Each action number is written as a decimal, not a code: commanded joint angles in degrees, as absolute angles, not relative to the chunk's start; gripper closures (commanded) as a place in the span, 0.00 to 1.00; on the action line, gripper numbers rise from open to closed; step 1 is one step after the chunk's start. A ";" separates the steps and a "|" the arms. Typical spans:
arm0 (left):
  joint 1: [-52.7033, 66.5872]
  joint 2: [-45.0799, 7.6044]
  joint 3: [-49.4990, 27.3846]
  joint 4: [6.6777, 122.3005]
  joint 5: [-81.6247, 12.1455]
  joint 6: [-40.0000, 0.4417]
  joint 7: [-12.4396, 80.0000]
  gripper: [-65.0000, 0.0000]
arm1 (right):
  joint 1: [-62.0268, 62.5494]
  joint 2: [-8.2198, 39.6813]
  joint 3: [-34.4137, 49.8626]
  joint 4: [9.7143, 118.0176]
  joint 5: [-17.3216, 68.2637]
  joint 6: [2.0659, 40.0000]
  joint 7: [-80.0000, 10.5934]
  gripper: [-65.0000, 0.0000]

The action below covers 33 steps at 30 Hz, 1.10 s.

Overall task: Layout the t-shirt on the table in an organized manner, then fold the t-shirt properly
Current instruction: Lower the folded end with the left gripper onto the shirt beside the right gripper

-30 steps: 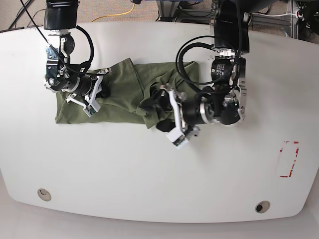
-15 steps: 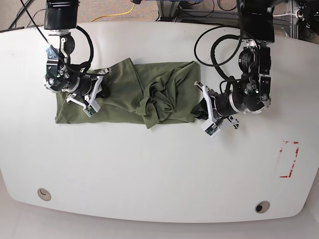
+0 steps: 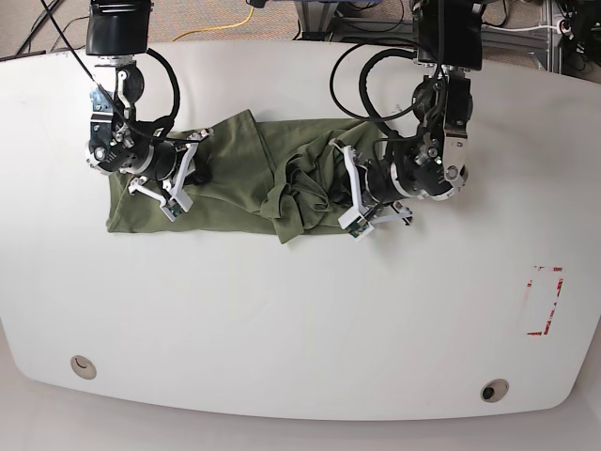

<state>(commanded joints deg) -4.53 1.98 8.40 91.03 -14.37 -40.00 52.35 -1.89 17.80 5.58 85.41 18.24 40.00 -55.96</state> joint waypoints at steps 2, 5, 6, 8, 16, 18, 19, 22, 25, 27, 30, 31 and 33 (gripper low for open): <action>-4.79 2.59 10.42 91.03 -14.37 -40.00 52.35 0.96 | -1.80 17.80 5.58 85.41 18.15 40.00 -55.96 0.94; -4.88 3.56 13.58 91.12 -14.37 -40.00 52.35 0.96 | -1.80 17.80 5.58 85.41 18.15 40.00 -55.96 0.94; -4.88 3.74 14.55 91.21 -14.46 -40.00 52.35 0.96 | -1.80 17.80 5.58 85.41 18.07 40.00 -55.96 0.94; -4.88 4.62 16.40 92.44 -14.81 -40.00 52.35 0.96 | -1.80 17.80 5.58 85.41 17.98 40.00 -55.96 0.94; -3.38 5.05 22.20 97.45 -18.59 -40.00 52.62 0.96 | -1.71 17.80 5.58 85.41 18.15 40.00 -56.04 0.94; -3.38 5.05 22.29 98.51 -18.77 -40.00 52.79 0.96 | -1.71 17.80 5.67 85.41 17.89 40.00 -56.04 0.94; -3.38 5.05 22.29 99.12 -18.77 -40.00 53.23 0.96 | -1.71 17.80 5.76 85.41 17.89 40.00 -56.04 0.94; -3.47 4.79 21.58 101.41 -18.86 -40.00 55.96 0.96 | -1.71 17.80 5.85 85.41 18.07 40.00 -56.04 0.94; -3.56 4.70 19.38 103.69 -18.95 -40.00 57.63 0.96 | -1.71 17.80 5.85 85.41 17.89 40.00 -56.04 0.94; -3.65 4.44 17.80 103.96 -18.95 -40.00 57.71 0.96 | -1.71 17.80 5.85 85.41 17.98 40.00 -56.04 0.94; -4.88 2.42 14.02 103.60 -18.86 -40.00 57.45 0.96 | -1.80 17.80 5.85 85.41 18.07 40.00 -56.04 0.94; -5.32 2.07 13.14 103.43 -18.68 -40.00 57.19 0.96 | -1.80 17.80 5.85 85.41 18.07 40.00 -56.04 0.94; -5.93 1.19 11.38 101.67 -18.59 -40.00 55.78 0.96 | -1.80 17.80 5.85 85.41 18.15 40.00 -56.04 0.94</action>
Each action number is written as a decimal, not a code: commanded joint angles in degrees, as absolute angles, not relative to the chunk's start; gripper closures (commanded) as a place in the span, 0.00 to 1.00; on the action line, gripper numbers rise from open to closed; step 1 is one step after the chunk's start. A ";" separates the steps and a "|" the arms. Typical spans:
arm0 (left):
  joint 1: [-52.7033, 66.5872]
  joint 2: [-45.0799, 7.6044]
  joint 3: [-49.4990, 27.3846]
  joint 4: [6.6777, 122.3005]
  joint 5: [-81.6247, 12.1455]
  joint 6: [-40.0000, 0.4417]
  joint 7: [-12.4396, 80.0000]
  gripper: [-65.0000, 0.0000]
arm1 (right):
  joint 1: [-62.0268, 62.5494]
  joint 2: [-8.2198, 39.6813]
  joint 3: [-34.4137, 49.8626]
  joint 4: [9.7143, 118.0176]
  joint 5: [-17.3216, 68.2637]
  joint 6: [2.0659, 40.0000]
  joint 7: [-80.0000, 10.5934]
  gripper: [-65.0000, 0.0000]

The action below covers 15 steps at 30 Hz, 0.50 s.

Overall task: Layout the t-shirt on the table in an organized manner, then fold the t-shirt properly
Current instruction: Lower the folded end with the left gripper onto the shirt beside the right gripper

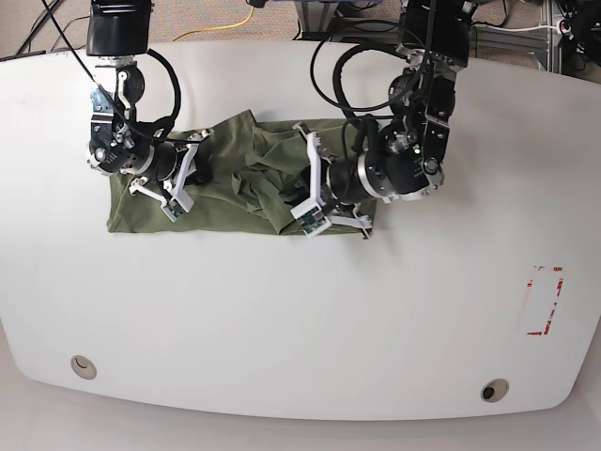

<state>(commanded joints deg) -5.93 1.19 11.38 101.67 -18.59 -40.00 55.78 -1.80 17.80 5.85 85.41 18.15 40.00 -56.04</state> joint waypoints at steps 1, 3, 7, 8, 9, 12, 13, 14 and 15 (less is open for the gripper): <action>-6.20 0.57 10.77 100.70 -18.59 -40.00 55.08 0.96 | -1.80 17.80 5.85 85.41 18.15 40.00 -56.04 0.94; -6.37 -0.40 10.07 98.77 -18.59 -40.00 54.02 0.96 | -1.80 17.80 5.85 85.41 18.15 40.00 -56.04 0.94; -7.16 -1.27 9.80 94.46 -18.59 -40.00 52.35 0.96 | -1.80 17.80 5.85 85.41 18.15 40.00 -56.04 0.94; -7.52 -1.27 9.80 93.85 -18.59 -40.00 52.26 0.96 | -1.80 17.80 5.85 85.41 18.15 40.00 -56.04 0.94; -8.48 -1.27 9.89 92.26 -18.59 -40.00 52.09 0.96 | -1.80 17.80 5.85 85.41 18.15 40.00 -56.04 0.94; -9.71 -1.01 9.98 88.75 -18.59 -40.00 51.91 0.96 | -1.80 17.80 5.85 85.41 18.15 40.00 -56.04 0.94; -9.98 -0.92 9.98 87.78 -18.59 -40.00 51.91 0.96 | -1.80 17.80 5.85 85.41 18.15 40.00 -56.04 0.94; -10.33 -0.84 9.98 86.81 -18.59 -40.00 51.91 0.96 | -1.80 17.80 5.85 85.41 18.24 40.00 -56.04 0.94; -10.77 -0.40 10.07 85.93 -18.59 -40.00 51.82 0.96 | -1.80 17.80 5.85 85.41 18.24 40.00 -56.04 0.94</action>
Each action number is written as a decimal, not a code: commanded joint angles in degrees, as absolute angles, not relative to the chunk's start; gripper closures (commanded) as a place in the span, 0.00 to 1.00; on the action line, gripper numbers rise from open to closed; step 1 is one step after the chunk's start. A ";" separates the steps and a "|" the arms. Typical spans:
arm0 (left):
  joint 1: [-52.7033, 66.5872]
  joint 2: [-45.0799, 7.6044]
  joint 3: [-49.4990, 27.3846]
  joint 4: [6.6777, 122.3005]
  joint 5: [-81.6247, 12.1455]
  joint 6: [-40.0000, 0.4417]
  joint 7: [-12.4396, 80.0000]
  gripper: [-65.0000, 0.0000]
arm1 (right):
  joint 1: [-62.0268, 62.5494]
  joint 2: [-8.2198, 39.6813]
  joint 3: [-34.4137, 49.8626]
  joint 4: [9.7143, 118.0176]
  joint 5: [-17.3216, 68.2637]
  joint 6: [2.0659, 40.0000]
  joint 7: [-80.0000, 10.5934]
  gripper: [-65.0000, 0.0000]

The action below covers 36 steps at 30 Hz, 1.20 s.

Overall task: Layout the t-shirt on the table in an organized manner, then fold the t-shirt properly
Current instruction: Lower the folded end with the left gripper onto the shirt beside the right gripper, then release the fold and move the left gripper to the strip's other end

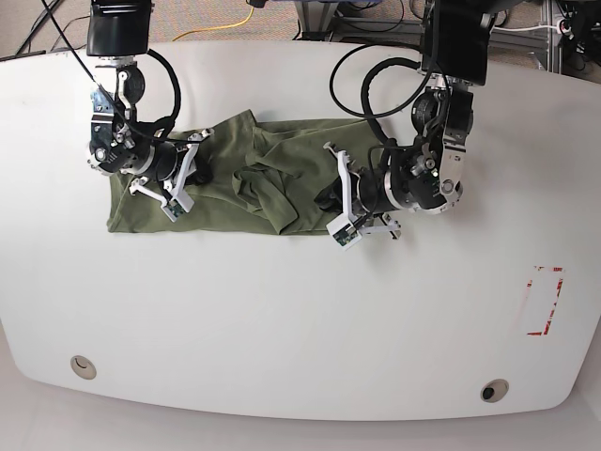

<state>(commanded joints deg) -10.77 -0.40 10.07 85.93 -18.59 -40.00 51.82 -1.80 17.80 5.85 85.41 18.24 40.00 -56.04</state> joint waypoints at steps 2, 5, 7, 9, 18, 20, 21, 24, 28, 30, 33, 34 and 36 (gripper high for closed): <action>-11.74 0.92 10.42 84.44 -18.59 -40.00 51.21 0.96 | -1.80 17.80 5.85 85.41 18.24 40.00 -56.04 0.94; -13.23 2.07 11.91 82.15 -18.59 -40.00 48.40 0.96 | -1.80 17.80 5.76 85.41 18.24 40.00 -56.04 0.94; -14.37 2.24 13.67 80.48 -18.59 -40.00 46.73 0.96 | -1.80 17.80 5.76 85.41 18.24 40.00 -56.04 0.94; -17.27 2.95 17.19 77.14 -18.68 -40.00 44.79 0.96 | -1.80 17.80 5.67 85.41 18.24 40.00 -56.04 0.94; -26.77 9.00 21.14 66.33 -18.77 -40.00 43.56 0.96 | -1.71 17.71 5.85 85.41 18.24 40.00 -56.04 0.94; -28.26 9.00 21.14 66.33 -18.86 -40.00 42.77 0.96 | -1.71 17.71 5.85 85.41 18.24 40.00 -56.04 0.94; -28.62 9.00 21.05 66.59 -18.86 -40.00 42.59 0.96 | -1.71 17.71 5.85 85.41 18.24 40.00 -56.04 0.94; -29.67 9.00 21.05 69.85 -19.03 -40.00 42.07 0.96 | -1.71 17.71 5.85 85.41 18.24 40.00 -56.04 0.94; -29.85 9.00 21.05 77.14 -21.49 -40.00 42.24 0.96 | -1.71 17.71 5.85 85.41 18.15 40.00 -56.04 0.94; -29.58 9.00 20.97 79.08 -22.64 -40.00 43.21 0.96 | -1.71 17.71 5.85 85.41 18.15 40.00 -56.04 0.94; -27.38 6.37 20.97 80.84 -23.87 -40.00 46.73 0.96 | -1.71 17.71 5.85 85.41 18.15 40.00 -56.04 0.94; -26.59 5.58 20.97 81.63 -24.13 -40.00 47.25 0.96 | -1.71 17.71 5.85 85.41 18.15 40.00 -56.04 0.94; -24.13 3.56 20.97 83.74 -24.31 -40.00 47.52 0.96 | -1.71 17.71 5.85 85.41 18.15 40.00 -56.04 0.94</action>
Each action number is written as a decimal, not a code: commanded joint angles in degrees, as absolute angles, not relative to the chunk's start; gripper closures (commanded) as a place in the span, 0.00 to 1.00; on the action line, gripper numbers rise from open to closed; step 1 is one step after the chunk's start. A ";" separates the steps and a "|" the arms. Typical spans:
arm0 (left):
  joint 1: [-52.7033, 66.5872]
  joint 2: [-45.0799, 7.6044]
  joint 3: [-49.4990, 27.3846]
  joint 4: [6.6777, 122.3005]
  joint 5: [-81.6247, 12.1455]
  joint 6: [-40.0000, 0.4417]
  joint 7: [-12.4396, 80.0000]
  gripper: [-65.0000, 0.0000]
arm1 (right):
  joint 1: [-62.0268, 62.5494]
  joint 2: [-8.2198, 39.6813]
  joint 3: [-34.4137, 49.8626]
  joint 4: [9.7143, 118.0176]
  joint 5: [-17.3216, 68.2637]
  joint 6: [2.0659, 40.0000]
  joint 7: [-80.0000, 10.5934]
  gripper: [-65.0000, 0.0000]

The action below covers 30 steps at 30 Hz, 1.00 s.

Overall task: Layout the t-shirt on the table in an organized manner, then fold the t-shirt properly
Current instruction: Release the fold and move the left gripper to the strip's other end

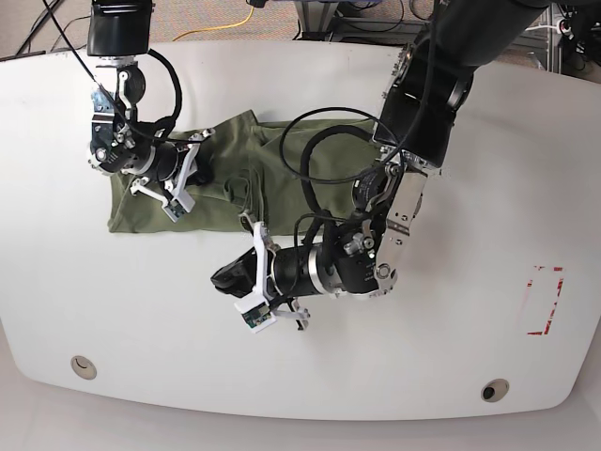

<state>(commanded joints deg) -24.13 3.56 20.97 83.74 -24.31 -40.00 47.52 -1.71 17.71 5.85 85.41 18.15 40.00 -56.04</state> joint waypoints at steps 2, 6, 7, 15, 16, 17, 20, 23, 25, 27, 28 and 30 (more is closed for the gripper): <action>-21.14 1.10 20.97 86.11 -24.22 -40.00 47.60 0.96 | -1.71 17.71 5.85 85.41 18.15 40.00 -56.04 0.94; -15.16 -3.38 20.88 91.21 -24.13 -40.00 47.52 0.96 | -1.71 17.71 5.85 85.41 18.15 40.00 -56.04 0.94; -14.11 -4.35 20.79 92.09 -24.13 -40.00 47.52 0.96 | -1.71 17.71 5.85 85.41 18.15 40.00 -56.04 0.94; -6.37 -7.25 15.43 95.08 -24.13 -40.00 47.52 0.96 | -1.63 17.71 5.67 85.41 18.24 40.00 -56.04 0.94; -6.29 -7.25 15.34 94.99 -24.13 -40.00 47.52 0.96 | -1.63 17.71 5.67 85.41 18.24 40.00 -56.04 0.94; -6.02 -7.25 15.25 94.90 -24.04 -40.00 47.52 0.96 | -1.63 17.71 5.67 85.41 18.24 40.00 -56.04 0.94; -5.93 -6.99 15.25 94.55 -24.04 -40.00 47.52 0.96 | -1.63 17.19 5.76 85.41 18.24 40.00 -56.04 0.94; -5.41 -6.37 15.52 92.53 -24.04 -40.00 47.52 0.96 | -1.63 16.57 5.85 85.41 18.24 40.00 -56.04 0.94; -5.58 -4.62 16.40 90.77 -24.04 -40.00 47.43 0.96 | -1.63 16.48 5.85 85.41 18.07 40.00 -56.04 0.94; -5.58 -3.38 17.45 88.92 -24.04 -40.00 47.43 0.96 | -1.63 16.48 5.85 85.41 18.07 40.00 -56.04 0.94; -5.67 -2.68 18.15 87.78 -24.04 -40.00 47.43 0.96 | -1.63 16.40 5.85 85.41 18.07 40.00 -56.04 0.94; -5.76 -1.98 19.30 86.46 -24.04 -40.00 47.43 0.96 | -1.63 16.40 5.85 85.41 18.07 40.00 -56.04 0.94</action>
<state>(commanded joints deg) -5.76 -1.98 19.30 86.46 -24.04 -40.00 47.43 -1.63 16.40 5.85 85.41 18.07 40.00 -56.04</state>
